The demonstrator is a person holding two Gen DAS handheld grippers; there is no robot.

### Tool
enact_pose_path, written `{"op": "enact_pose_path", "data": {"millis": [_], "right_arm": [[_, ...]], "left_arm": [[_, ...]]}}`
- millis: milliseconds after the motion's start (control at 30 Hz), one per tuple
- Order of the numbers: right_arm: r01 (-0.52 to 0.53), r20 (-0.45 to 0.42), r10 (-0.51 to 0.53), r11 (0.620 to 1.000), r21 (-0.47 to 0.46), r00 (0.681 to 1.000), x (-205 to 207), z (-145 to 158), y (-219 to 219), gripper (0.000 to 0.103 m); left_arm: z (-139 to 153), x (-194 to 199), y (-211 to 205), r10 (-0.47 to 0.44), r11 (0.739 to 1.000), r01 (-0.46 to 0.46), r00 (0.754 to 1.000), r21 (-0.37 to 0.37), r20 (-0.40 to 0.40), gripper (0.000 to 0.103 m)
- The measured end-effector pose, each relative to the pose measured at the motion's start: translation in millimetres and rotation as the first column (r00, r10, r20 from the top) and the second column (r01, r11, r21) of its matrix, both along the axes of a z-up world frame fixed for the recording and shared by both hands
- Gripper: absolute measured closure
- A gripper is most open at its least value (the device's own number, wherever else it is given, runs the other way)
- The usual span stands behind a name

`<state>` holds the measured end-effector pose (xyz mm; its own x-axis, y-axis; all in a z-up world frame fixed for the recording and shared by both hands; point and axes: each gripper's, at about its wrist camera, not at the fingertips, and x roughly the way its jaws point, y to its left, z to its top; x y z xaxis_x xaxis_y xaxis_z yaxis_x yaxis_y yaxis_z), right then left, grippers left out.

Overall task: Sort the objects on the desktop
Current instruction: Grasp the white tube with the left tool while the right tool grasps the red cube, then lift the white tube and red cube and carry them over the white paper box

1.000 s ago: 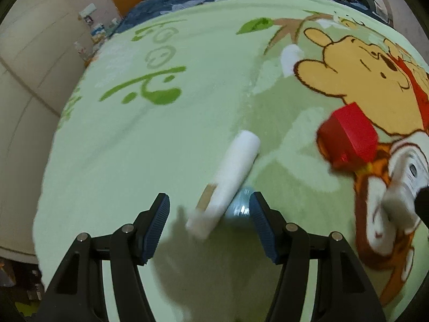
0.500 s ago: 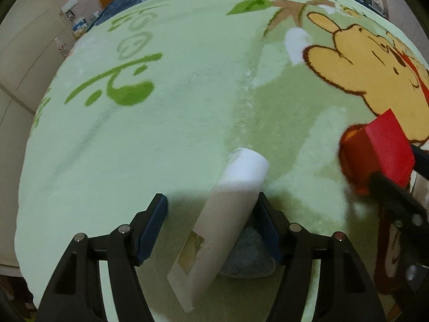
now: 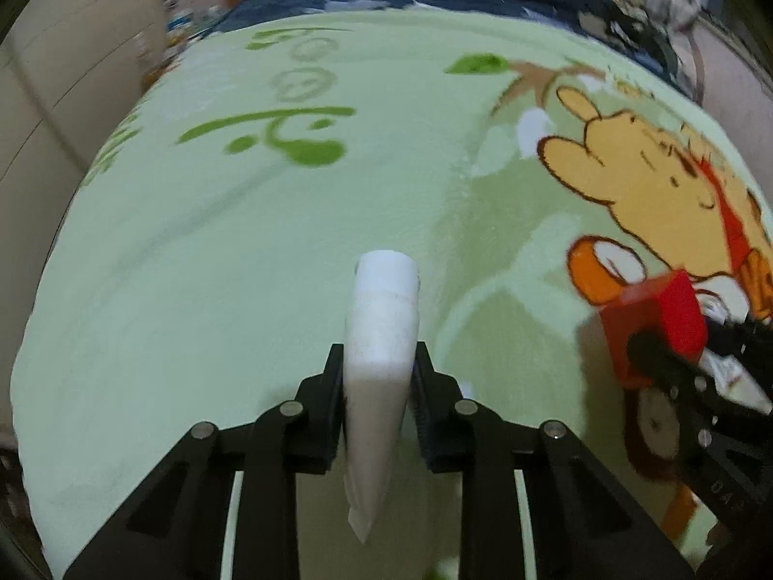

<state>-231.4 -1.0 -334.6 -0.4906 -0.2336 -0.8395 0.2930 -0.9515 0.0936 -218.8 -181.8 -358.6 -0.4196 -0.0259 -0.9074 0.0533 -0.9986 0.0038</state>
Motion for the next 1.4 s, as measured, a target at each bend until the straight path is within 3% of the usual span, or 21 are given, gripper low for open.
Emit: {"op": "enact_pose_path", "data": {"millis": [133, 267, 333, 400, 467, 533, 767, 800, 867, 933, 1200, 1267, 1400], "right_arm": [[-0.014, 0.047, 0.015, 0.999, -0.03, 0.999, 54.7, -1.2, 1.4, 0.059], [-0.041, 0.109, 0.04, 0.999, 0.006, 0.993, 84.3, -21.6, -7.2, 0.059], [-0.025, 0.13, 0.026, 1.0, -0.007, 0.991, 88.1, -28.1, -4.9, 0.059], [-0.005, 0.105, 0.007, 1.0, -0.021, 0.994, 88.2, -22.0, -0.9, 0.059], [-0.006, 0.09, 0.006, 1.0, -0.008, 0.996, 86.4, -19.1, -0.9, 0.058], [-0.016, 0.094, 0.016, 1.0, -0.003, 0.995, 84.0, -20.2, -2.6, 0.058], [-0.043, 0.152, 0.038, 0.999, 0.029, 0.988, 76.6, -37.7, -13.1, 0.058], [-0.042, 0.156, 0.037, 0.999, 0.029, 0.987, 76.2, -39.7, -12.9, 0.058], [-0.049, 0.156, 0.042, 0.998, 0.037, 0.987, 77.1, -40.5, -13.7, 0.058], [-0.059, 0.157, 0.049, 0.996, 0.06, 0.986, 80.4, -39.6, -16.0, 0.059], [-0.044, 0.174, 0.036, 0.998, 0.044, 0.984, 104.8, -15.9, -4.9, 0.061], [-0.029, 0.176, 0.023, 0.999, 0.033, 0.984, 117.2, -0.9, 1.9, 0.061], [0.035, 0.128, -0.036, 0.999, 0.007, 0.991, 147.9, 57.9, 25.2, 0.062]], "left_arm": [[-6.5, 59.1, -4.1, 0.055, 0.997, -0.059, 0.996, 0.051, 0.068, 0.077], [-38.1, 104.5, 6.0, 0.05, 0.998, -0.057, 0.986, 0.036, 0.157, 0.077], [-44.5, 116.0, 9.7, 0.056, 0.998, -0.058, 0.989, 0.014, 0.138, 0.074], [-41.4, 118.5, 11.1, 0.049, 0.999, -0.051, 0.992, 0.016, 0.12, 0.06], [-38.0, 116.9, 9.0, 0.048, 0.997, -0.054, 0.992, 0.051, 0.115, 0.027], [-38.0, 113.8, 7.4, 0.054, 0.997, -0.059, 0.992, 0.043, 0.115, 0.019], [-52.6, 105.8, 19.4, 0.044, 0.999, -0.039, 0.987, -0.033, 0.154, 0.022], [-52.3, 106.8, 21.1, 0.048, 0.998, -0.043, 0.987, -0.039, 0.152, 0.026], [-49.4, 108.8, 24.0, 0.052, 0.998, -0.048, 0.988, -0.03, 0.146, 0.052], [-44.8, 111.2, 28.6, 0.056, 0.998, -0.054, 0.988, -0.019, 0.145, 0.067], [-20.5, 129.7, 37.9, 0.086, 0.996, -0.087, 0.981, -0.001, 0.172, 0.067], [-1.5, 139.8, 43.5, 0.084, 0.996, -0.084, 0.981, -0.004, 0.175, 0.067], [45.7, 150.9, 63.6, 0.063, 0.997, -0.057, 0.989, -0.043, 0.136, 0.067]]}}
